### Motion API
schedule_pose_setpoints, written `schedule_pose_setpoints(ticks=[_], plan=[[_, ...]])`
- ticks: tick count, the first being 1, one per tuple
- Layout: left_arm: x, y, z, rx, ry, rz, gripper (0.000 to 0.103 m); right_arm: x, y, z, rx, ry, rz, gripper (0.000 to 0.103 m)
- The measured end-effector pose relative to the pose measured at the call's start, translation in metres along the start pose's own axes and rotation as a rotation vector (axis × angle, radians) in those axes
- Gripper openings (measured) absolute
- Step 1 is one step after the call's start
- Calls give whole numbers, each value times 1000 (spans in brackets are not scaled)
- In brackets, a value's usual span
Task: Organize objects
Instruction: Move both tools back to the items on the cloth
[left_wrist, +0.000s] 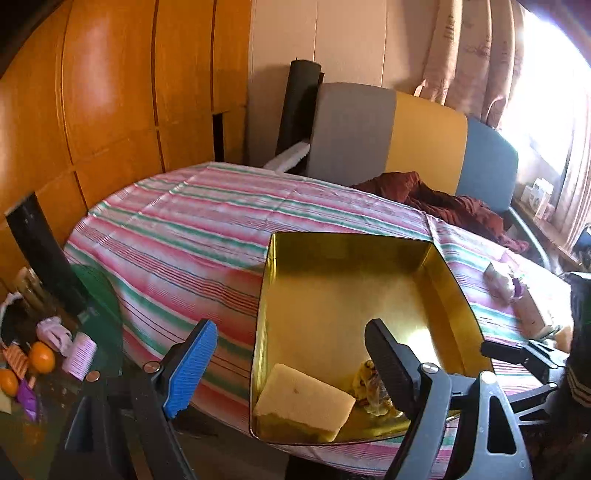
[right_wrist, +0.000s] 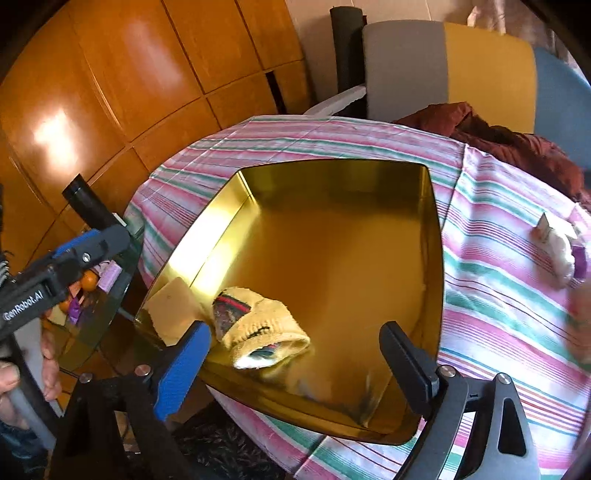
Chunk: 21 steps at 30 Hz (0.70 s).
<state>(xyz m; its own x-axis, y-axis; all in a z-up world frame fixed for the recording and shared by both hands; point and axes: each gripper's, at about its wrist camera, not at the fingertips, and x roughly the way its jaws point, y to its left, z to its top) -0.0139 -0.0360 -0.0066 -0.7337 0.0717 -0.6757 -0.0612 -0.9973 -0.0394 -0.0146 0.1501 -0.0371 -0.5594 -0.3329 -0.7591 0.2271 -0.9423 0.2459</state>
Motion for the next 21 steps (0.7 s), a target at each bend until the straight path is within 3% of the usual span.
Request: schedule_pose_setpoints(ticks=[7, 14, 21], plan=[[-2, -14, -1, 49, -6, 8, 84, -12, -3, -3, -5, -44, -61, 95], [-2, -30, 2, 83, 3, -51, 84, -21, -17, -4, 22, -65, -92, 96], [5, -39, 9, 54, 35, -126, 84, -34, -57, -11, 109, -76, -160, 96]])
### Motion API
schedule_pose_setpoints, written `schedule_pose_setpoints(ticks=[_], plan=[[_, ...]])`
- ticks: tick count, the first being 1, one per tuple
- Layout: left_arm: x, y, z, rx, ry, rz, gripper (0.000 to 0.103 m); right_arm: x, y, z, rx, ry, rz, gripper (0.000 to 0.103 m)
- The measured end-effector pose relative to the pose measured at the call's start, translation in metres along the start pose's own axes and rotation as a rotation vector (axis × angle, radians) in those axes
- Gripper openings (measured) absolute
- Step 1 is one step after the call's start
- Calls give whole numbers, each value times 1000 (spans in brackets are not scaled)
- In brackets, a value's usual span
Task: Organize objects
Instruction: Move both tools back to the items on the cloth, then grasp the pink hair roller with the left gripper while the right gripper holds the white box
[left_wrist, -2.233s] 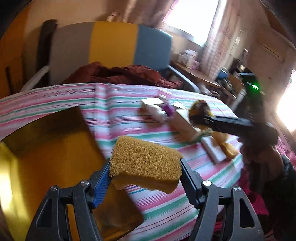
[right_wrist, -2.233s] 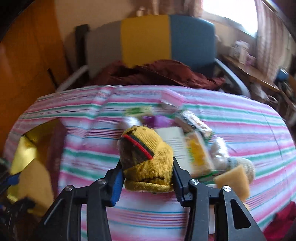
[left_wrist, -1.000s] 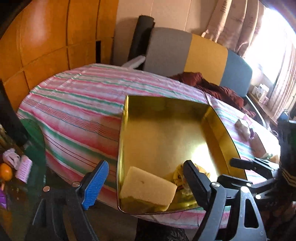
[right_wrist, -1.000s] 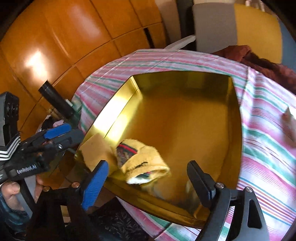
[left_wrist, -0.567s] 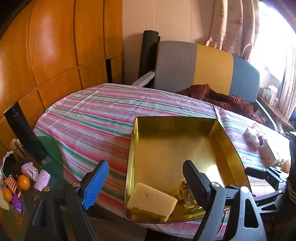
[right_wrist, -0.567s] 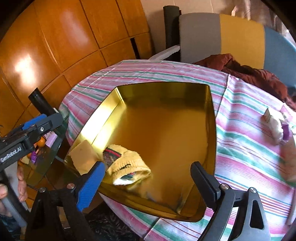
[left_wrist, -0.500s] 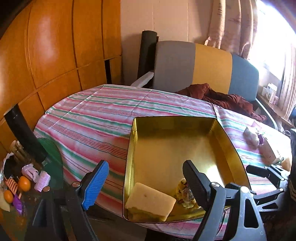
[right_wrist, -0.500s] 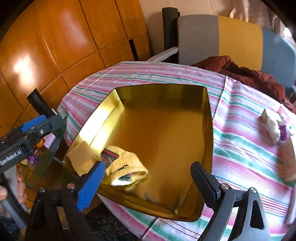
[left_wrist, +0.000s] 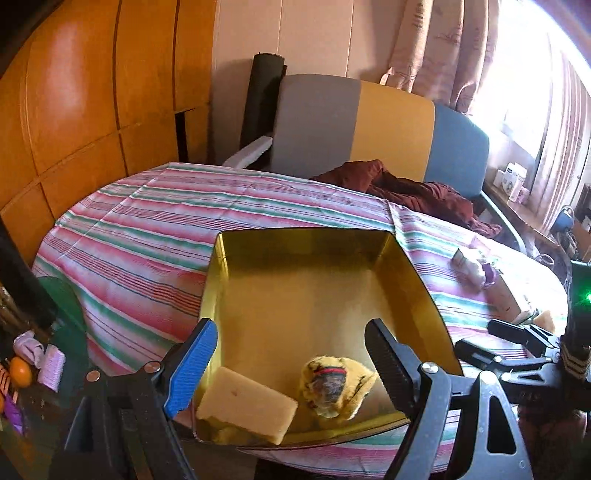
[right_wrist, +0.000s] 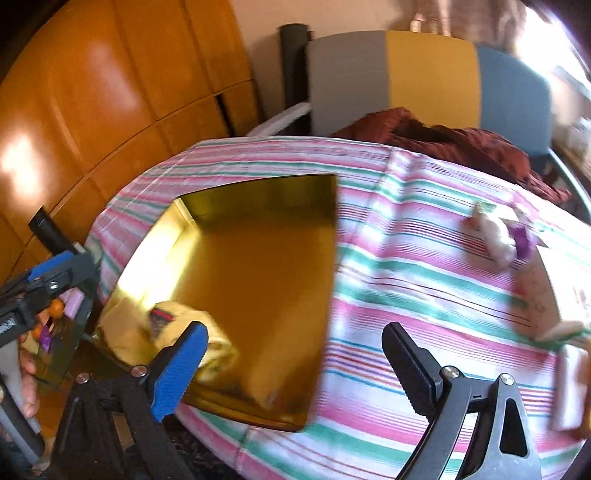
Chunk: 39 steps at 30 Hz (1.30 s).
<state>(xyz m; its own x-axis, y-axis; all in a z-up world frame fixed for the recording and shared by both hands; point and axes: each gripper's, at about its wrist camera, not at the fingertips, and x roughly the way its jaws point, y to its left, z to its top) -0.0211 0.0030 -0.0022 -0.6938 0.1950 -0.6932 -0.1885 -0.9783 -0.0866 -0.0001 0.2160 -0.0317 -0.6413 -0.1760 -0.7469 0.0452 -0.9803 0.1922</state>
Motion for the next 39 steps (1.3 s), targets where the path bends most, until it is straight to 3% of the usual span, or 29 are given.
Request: schedule_pose_setpoints(ticks=[9, 17, 22, 24, 25, 26, 32, 39], plan=[[5, -45, 22, 72, -8, -132, 83, -28, -116, -2, 155, -7, -207, 96], [23, -111, 51, 160, 49, -267, 84, -29, -218, 15, 234, 25, -408, 95], [41, -165, 72, 219, 105, -335, 83, -3, -242, 22, 219, 96, -402, 85], [48, -188, 80, 244, 127, -361, 83, 5, -246, 21, 209, 117, -389, 74], [51, -197, 83, 253, 133, -375, 83, 8, -246, 19, 198, 127, -378, 58], [57, -211, 89, 270, 141, -387, 83, 10, -247, 18, 183, 137, -361, 52], [100, -291, 107, 390, 176, -428, 83, -2, -233, 8, 111, 160, -317, 50], [181, -374, 116, 495, 254, -420, 86, -18, -217, -4, 53, 141, -237, 50]])
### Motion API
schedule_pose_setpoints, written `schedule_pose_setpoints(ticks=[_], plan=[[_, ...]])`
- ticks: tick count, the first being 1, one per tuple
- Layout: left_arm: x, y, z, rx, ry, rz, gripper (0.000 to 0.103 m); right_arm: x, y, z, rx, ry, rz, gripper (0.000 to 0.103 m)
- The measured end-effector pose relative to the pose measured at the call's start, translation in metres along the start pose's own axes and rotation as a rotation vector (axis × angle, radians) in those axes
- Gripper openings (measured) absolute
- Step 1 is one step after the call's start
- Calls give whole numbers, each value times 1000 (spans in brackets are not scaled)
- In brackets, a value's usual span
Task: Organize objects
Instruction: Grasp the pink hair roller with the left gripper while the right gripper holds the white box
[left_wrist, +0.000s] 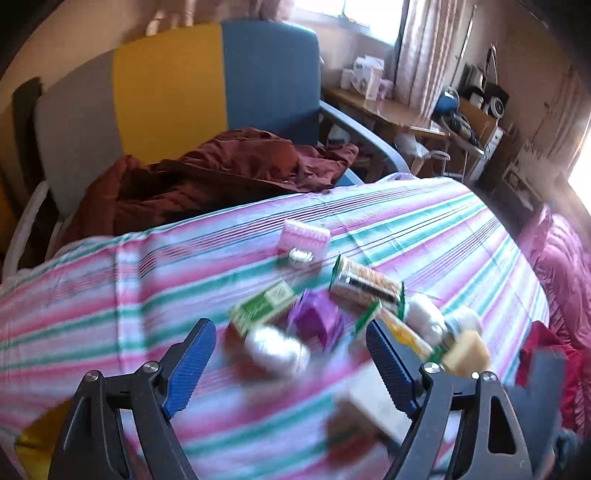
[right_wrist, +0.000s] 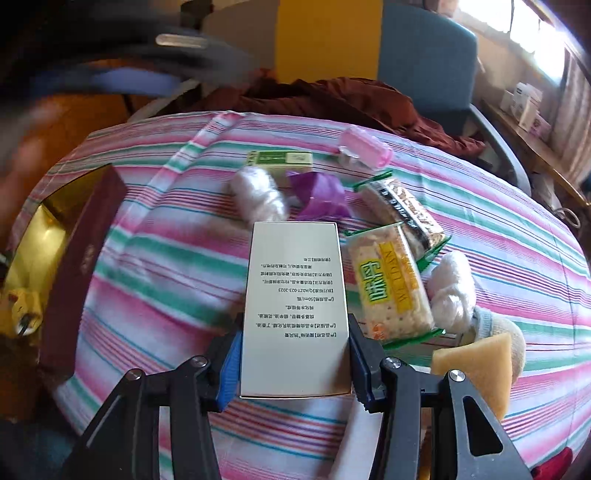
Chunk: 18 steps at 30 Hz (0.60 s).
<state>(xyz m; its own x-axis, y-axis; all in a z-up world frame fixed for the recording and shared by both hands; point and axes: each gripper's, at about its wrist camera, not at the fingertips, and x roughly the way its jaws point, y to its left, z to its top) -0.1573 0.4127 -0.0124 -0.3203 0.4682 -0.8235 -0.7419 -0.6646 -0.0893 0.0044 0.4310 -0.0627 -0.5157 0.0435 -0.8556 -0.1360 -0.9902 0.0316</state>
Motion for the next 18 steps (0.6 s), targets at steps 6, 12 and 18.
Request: schedule_pose_setpoints(ticks=[6, 12, 18], plan=[[56, -12, 34, 81, 16, 18, 90, 2, -1, -2, -9, -7, 34, 50], [106, -19, 57, 153, 39, 27, 91, 8, -9, -2, 16, 12, 62, 50], [149, -24, 67, 187, 90, 22, 91, 12, -11, -2, 33, 19, 73, 51]])
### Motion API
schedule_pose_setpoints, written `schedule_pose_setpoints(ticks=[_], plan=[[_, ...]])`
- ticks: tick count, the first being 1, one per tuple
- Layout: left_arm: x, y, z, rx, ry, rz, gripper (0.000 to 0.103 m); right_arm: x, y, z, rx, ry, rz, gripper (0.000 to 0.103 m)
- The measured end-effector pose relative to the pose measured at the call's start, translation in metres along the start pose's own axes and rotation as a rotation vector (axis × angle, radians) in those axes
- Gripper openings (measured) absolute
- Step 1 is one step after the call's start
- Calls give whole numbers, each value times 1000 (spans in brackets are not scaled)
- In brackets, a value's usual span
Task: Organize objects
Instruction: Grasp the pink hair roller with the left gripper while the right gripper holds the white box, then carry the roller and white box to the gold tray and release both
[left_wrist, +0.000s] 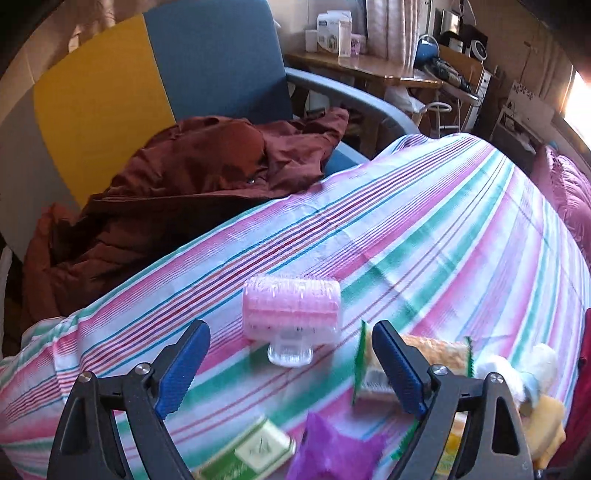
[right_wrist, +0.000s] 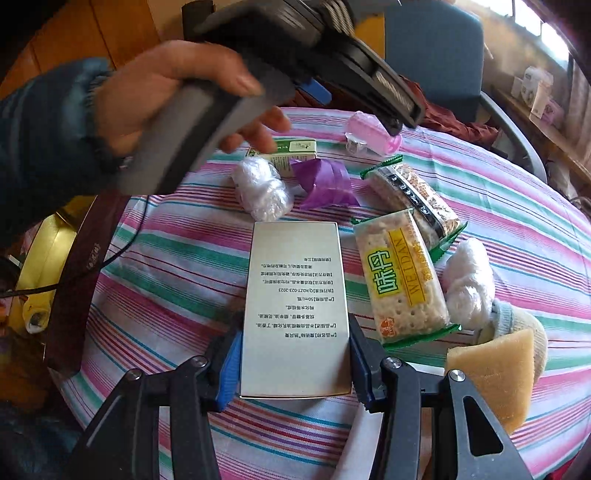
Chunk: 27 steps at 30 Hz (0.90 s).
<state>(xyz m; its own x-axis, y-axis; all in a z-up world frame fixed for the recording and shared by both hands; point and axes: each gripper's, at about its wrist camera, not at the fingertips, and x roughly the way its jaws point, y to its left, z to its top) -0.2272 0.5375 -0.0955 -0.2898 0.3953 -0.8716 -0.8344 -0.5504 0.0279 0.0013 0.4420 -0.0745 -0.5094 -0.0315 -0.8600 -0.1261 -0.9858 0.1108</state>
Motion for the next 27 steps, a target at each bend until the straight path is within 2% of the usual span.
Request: schedule_pose_setpoints(ticks=[5, 6, 7, 8, 11, 18, 27], plan=[[19, -2, 9, 7, 12, -3, 91, 1, 1, 0, -1, -2, 6, 51], [23, -2, 10, 8, 17, 3, 88, 1, 1, 0, -2, -2, 7, 51], [26, -1, 10, 4, 17, 7, 80, 0, 0, 0, -1, -3, 9, 51], [30, -1, 10, 4, 29, 4, 66, 0, 1, 0, -2, -5, 9, 51], [22, 2, 7, -1, 4, 0, 66, 0, 0, 1, -9, -11, 7, 50], [-54, 14, -11, -36, -72, 1, 66, -12, 6, 3, -19, -52, 12, 50], [-194, 55, -64, -152, -156, 79, 66, -38, 31, 8, -64, -129, 42, 50]])
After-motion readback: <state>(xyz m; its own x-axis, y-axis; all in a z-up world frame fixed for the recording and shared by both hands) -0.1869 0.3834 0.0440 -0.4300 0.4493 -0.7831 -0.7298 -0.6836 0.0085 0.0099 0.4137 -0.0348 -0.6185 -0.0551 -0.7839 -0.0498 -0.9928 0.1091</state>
